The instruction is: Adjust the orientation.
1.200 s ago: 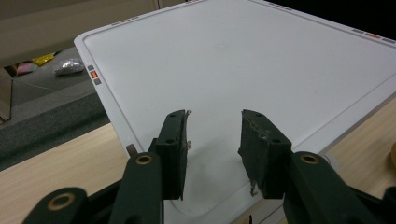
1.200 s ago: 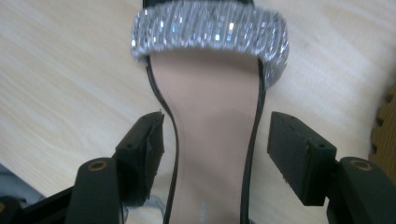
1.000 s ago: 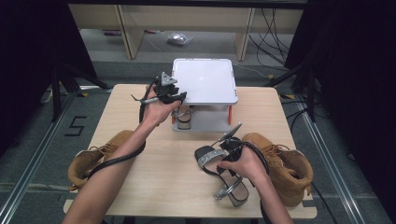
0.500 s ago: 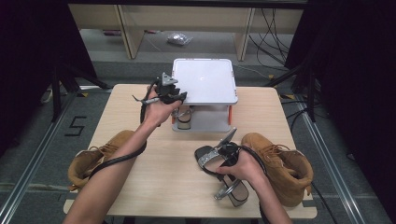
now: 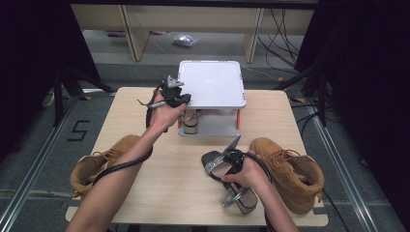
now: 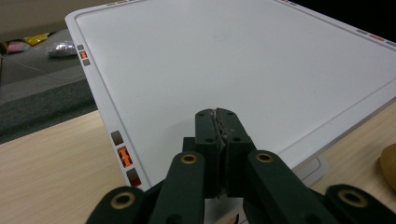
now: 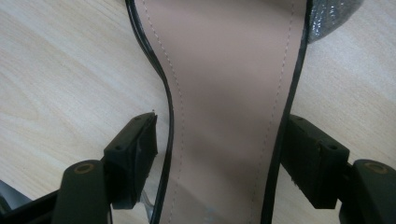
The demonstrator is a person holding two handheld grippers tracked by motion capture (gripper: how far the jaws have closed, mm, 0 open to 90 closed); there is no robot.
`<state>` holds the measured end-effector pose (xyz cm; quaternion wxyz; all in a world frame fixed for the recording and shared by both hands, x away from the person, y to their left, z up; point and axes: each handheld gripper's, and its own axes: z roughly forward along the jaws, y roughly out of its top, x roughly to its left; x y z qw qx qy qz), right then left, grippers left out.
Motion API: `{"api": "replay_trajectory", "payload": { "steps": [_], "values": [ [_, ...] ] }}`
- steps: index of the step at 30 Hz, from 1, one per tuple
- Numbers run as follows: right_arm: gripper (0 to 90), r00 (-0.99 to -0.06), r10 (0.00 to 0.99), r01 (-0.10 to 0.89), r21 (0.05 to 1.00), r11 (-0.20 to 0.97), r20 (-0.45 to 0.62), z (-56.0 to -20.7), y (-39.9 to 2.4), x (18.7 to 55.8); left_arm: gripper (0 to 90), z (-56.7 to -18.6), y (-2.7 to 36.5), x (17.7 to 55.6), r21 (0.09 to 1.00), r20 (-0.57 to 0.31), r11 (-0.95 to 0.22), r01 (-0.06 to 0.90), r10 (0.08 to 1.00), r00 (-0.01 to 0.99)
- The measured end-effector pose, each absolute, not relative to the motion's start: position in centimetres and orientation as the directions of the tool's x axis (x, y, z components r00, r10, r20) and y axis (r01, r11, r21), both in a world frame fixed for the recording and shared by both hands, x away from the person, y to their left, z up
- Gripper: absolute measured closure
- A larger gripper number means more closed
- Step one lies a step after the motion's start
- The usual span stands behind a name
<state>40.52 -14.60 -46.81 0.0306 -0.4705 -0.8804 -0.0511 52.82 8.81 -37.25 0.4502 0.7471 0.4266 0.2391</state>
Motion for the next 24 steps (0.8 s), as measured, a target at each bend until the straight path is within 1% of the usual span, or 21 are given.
{"api": "replay_trajectory", "payload": {
  "steps": [2,4,5,9,11,15,16,18,20,22,24],
  "values": [
    [31.0,-0.579,0.810,0.816,0.060,0.576,0.093,-47.0,-14.6,40.7,88.9,-37.1,8.7,52.7,0.872,-0.012,-0.244,0.424,0.856,0.517],
    [31.3,-0.568,0.818,0.823,0.040,0.567,0.096,-47.3,-14.5,40.6,89.1,-37.2,8.5,52.7,0.872,-0.008,-0.245,0.424,0.858,0.513],
    [31.3,-0.593,0.801,0.805,0.048,0.592,0.081,-47.4,-14.6,40.7,89.2,-37.1,8.5,52.7,0.872,-0.009,-0.243,0.425,0.860,0.510],
    [32.7,-0.575,0.813,0.817,0.015,0.576,0.094,-47.7,-14.4,40.6,89.3,-37.1,8.5,52.7,0.870,-0.012,-0.243,0.429,0.859,0.511],
    [34.0,-0.570,0.816,0.821,0.022,0.571,0.097,-47.8,-14.3,40.6,89.4,-37.1,8.6,52.7,0.870,-0.011,-0.244,0.428,0.858,0.513],
    [36.0,-0.591,0.803,0.806,0.019,0.592,0.077,-47.9,-14.4,40.8,89.5,-37.1,8.6,52.7,0.869,-0.002,-0.253,0.426,0.858,0.514],
    [36.4,-0.586,0.805,0.810,0.027,0.586,0.091,-48.0,-14.4,40.7,89.5,-37.1,8.6,52.7,0.865,0.005,-0.263,0.427,0.856,0.517],
    [37.6,-0.576,0.814,0.816,0.002,0.578,0.079,-47.8,-14.2,40.7,89.5,-37.1,8.6,52.7,0.866,0.003,-0.261,0.426,0.856,0.516],
    [38.0,-0.572,0.818,0.819,-0.004,0.573,0.067,-47.8,-14.1,40.7,89.5,-37.2,8.5,52.7,0.872,-0.008,-0.246,0.424,0.858,0.513],
    [38.4,-0.589,0.807,0.808,-0.002,0.590,0.050,-47.9,-14.1,40.7,89.5,-37.2,8.5,52.7,0.871,-0.004,-0.250,0.422,0.857,0.516],
    [38.9,-0.571,0.820,0.821,-0.009,0.572,0.047,-47.9,-14.0,40.7,89.5,-37.1,8.5,52.7,0.870,0.000,-0.255,0.422,0.856,0.517]
  ]
}}
